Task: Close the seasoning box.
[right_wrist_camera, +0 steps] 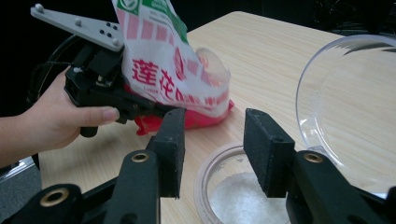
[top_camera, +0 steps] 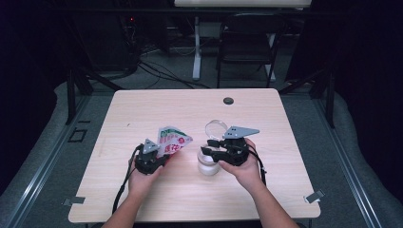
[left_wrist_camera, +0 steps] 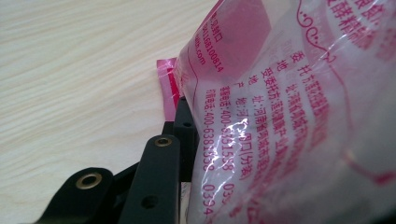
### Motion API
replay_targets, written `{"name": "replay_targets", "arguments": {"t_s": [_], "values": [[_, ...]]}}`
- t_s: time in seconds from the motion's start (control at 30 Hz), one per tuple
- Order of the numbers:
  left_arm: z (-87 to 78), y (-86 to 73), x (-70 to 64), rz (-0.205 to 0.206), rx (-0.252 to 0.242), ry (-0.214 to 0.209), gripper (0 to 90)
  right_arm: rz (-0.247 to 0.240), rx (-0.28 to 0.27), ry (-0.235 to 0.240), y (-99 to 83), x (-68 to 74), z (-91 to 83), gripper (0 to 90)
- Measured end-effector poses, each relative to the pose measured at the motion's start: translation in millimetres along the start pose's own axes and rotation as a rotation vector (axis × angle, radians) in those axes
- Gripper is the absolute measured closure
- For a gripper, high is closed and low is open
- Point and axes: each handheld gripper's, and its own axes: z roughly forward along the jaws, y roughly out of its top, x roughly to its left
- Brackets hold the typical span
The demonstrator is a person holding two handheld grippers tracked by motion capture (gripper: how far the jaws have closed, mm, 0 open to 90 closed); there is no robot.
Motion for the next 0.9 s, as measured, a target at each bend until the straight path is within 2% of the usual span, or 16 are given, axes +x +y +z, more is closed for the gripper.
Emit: {"name": "replay_targets", "arguments": {"t_s": [0.2, 0.33, 0.43, 0.67, 0.8, 0.9], "values": [[-13.5, 2.1, 12.7, -0.064, -0.050, 0.019, 74.8, 0.004, -0.006, -0.005, 0.2, -0.3, -0.7, 58.3], [-26.2, 8.6, 21.1, -0.066, -0.071, 0.059, 74.8, 0.012, -0.017, -0.005, 0.9, -0.9, -2.5, 58.0], [-34.8, 12.9, 30.4, -0.085, -0.085, 0.087, 74.8, 0.013, -0.017, -0.008, 1.2, -2.0, -3.8, 57.8], [-47.6, 5.7, 50.1, -0.094, -0.056, 0.159, 74.8, 0.014, -0.014, -0.016, 1.3, -3.4, -4.8, 57.1], [-53.8, 0.2, 58.2, -0.069, -0.041, 0.215, 74.7, 0.011, -0.005, -0.021, 1.3, -3.6, -4.5, 57.0], [-55.3, -5.9, 62.8, -0.077, -0.043, 0.232, 74.6, 0.009, -0.002, -0.014, 1.1, -3.2, -3.9, 57.6]]}}
